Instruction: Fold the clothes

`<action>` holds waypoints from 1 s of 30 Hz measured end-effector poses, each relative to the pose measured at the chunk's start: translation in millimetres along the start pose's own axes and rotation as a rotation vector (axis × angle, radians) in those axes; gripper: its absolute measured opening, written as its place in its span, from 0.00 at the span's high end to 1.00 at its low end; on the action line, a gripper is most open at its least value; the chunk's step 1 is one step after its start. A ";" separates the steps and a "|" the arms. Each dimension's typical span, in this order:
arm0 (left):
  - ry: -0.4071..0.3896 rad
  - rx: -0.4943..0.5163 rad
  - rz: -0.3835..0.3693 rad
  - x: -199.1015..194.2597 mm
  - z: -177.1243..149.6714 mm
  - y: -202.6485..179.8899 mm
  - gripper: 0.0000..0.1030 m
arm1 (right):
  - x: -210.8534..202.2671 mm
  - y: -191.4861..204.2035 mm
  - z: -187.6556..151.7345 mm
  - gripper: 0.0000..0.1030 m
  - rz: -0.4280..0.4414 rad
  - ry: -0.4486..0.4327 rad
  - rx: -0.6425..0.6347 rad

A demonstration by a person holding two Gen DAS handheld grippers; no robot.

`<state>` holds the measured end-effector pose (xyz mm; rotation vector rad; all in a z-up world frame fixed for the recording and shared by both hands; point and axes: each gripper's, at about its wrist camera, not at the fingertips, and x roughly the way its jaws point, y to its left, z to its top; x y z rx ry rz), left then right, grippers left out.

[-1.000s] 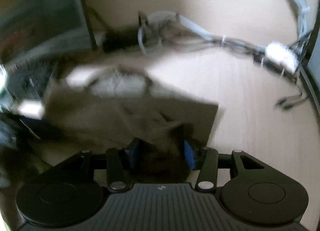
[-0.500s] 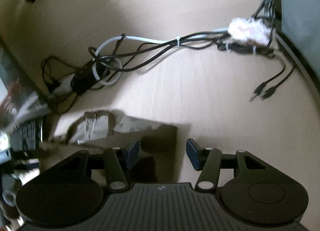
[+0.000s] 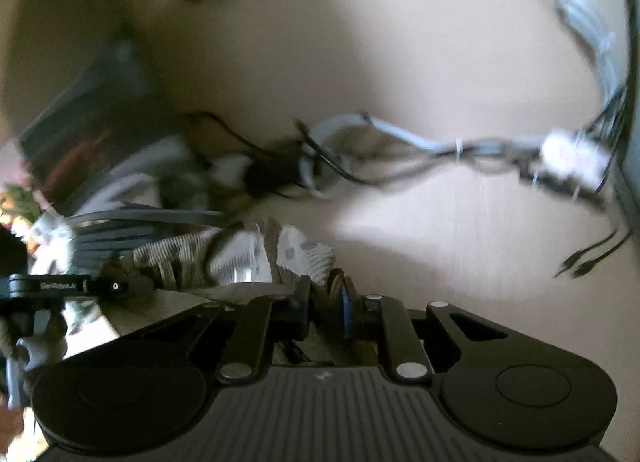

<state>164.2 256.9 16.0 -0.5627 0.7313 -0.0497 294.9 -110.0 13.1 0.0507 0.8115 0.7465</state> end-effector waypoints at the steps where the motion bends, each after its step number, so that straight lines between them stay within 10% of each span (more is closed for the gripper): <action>1: -0.008 0.025 -0.022 -16.3 -6.4 -5.7 0.86 | -18.6 7.4 -2.8 0.87 0.008 -0.019 -0.028; 12: 0.271 0.029 -0.109 -73.6 -109.9 37.0 0.68 | -68.1 63.4 -152.9 0.83 -0.127 0.270 -0.206; 19: 0.181 -0.094 -0.245 -117.0 -95.7 71.3 0.18 | -116.1 24.5 -157.0 0.47 -0.213 0.209 -0.006; 27: 0.270 -0.209 -0.164 -23.0 -81.4 50.3 0.15 | -68.3 14.9 -100.8 0.34 -0.020 0.082 0.189; 30: 0.278 -0.196 -0.135 9.6 -71.8 40.8 0.46 | -27.7 16.5 -92.0 0.62 -0.015 0.135 0.141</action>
